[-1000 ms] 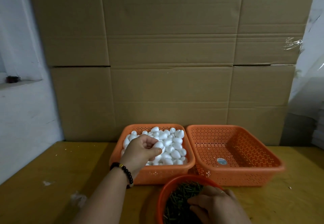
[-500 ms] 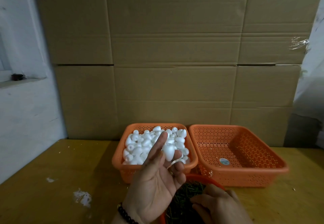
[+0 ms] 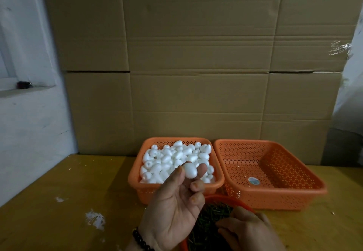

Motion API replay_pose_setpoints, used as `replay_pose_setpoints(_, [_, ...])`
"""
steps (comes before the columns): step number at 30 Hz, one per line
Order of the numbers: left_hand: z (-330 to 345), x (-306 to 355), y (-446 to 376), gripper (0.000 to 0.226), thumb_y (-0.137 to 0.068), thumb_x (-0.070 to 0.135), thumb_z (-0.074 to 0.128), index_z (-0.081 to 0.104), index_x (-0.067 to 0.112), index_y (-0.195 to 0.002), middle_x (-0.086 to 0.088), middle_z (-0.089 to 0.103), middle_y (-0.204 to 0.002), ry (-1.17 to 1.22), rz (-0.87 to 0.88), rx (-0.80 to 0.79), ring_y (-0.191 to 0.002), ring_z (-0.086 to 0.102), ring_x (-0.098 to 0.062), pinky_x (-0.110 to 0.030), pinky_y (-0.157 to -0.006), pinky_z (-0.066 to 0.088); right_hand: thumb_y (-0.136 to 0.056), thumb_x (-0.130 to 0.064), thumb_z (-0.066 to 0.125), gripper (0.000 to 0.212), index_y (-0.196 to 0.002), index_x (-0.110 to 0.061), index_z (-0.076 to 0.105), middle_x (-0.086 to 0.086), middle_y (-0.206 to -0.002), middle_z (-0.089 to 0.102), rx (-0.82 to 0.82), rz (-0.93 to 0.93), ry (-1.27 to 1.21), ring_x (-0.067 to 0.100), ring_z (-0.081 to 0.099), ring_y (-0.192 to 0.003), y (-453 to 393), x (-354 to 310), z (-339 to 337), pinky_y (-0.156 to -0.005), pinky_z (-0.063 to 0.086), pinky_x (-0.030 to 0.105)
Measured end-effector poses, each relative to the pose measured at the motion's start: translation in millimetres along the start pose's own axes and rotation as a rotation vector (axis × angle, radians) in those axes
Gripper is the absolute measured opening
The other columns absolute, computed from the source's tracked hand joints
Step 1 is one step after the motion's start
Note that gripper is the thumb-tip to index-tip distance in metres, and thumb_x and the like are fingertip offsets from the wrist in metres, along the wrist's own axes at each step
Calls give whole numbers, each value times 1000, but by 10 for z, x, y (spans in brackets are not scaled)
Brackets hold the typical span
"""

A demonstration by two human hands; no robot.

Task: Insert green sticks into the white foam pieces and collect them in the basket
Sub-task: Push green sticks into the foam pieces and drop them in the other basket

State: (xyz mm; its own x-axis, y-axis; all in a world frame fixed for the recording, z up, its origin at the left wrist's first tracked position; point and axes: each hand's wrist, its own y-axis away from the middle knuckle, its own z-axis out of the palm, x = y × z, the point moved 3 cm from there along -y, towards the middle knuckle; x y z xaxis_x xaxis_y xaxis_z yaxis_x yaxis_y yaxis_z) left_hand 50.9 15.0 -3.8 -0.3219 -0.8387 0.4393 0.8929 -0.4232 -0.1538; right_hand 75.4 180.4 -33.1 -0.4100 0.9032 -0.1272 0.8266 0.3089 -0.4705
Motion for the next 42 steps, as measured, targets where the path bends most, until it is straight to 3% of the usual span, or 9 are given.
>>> replay_pose_setpoints(7, [-4,2,7,76,-41,-8,92,63,-14,-111,-23,66,-101,111,-41,27,-66,65,-24,-30,-51,57,-37,-55,89,35,-65,-51,67,-24,-62,55,-21,13,-4,-9,59,-60,0,2,-8,-49,50,19])
replay_pose_setpoints(16, [7,-17,-1,93,-36,-22,85,60,-1,-123,-26,63,-108,123,-86,96,-85,69,-35,-40,-58,60,-36,-51,91,36,-61,-48,65,-26,-63,56,-39,66,-33,-9,60,-60,-14,-2,-30,-49,50,19])
replay_pose_setpoints(18, [-1,-14,5,89,-34,-26,82,61,-6,-119,-29,63,-112,133,-94,84,-88,69,-39,-41,-57,60,-46,-52,87,30,-67,-47,66,-26,-70,59,-82,59,-78,-10,60,-68,-4,-36,-29,-60,52,22])
replay_pose_setpoints(20, [9,-15,2,78,-34,-26,82,65,-10,-108,-31,63,-112,110,-87,81,-89,69,-41,-42,-59,60,-74,-57,68,21,-92,-48,66,-26,-96,59,-29,20,-65,-12,55,-95,7,-7,-30,-90,43,23])
replay_pose_setpoints(22, [20,-31,-9,67,-37,-20,85,70,-7,-101,-27,66,-108,54,-83,98,-88,69,-36,-42,-67,60,-86,-54,54,25,-108,-45,62,-25,-112,55,-28,84,-172,-7,51,-109,22,24,-20,-96,34,18])
replay_pose_setpoints(26, [-21,-105,-28,44,-69,3,78,74,19,-109,-6,71,-97,-132,-100,166,-71,61,-17,-26,-61,51,-81,-42,67,26,-105,-45,56,-18,-97,60,-36,280,-296,-1,61,-91,1,48,-53,-81,45,13])
replay_pose_setpoints(28, [-47,-129,-40,45,-68,10,71,73,23,-111,-5,71,-97,-154,-114,211,-65,55,-15,-25,-56,46,-76,-30,75,31,-94,-42,53,-12,-77,64,10,367,-413,-1,65,-72,10,71,-57,-72,51,18])
replay_pose_setpoints(31, [-25,-156,-38,42,-68,10,68,74,17,-109,-11,70,-96,-126,-150,220,-64,56,-16,-25,-55,47,-72,-14,80,33,-84,-32,55,-12,-75,68,49,482,-591,3,65,-51,29,77,-96,-61,53,25])
replay_pose_setpoints(42, [-18,-179,-57,28,-72,5,65,71,-12,-94,-21,67,-87,-28,-158,239,-67,67,-25,-38,-62,60,-74,-12,78,15,-71,-19,66,1,-56,69,49,563,-796,17,66,-52,17,42,-235,-56,55,27])
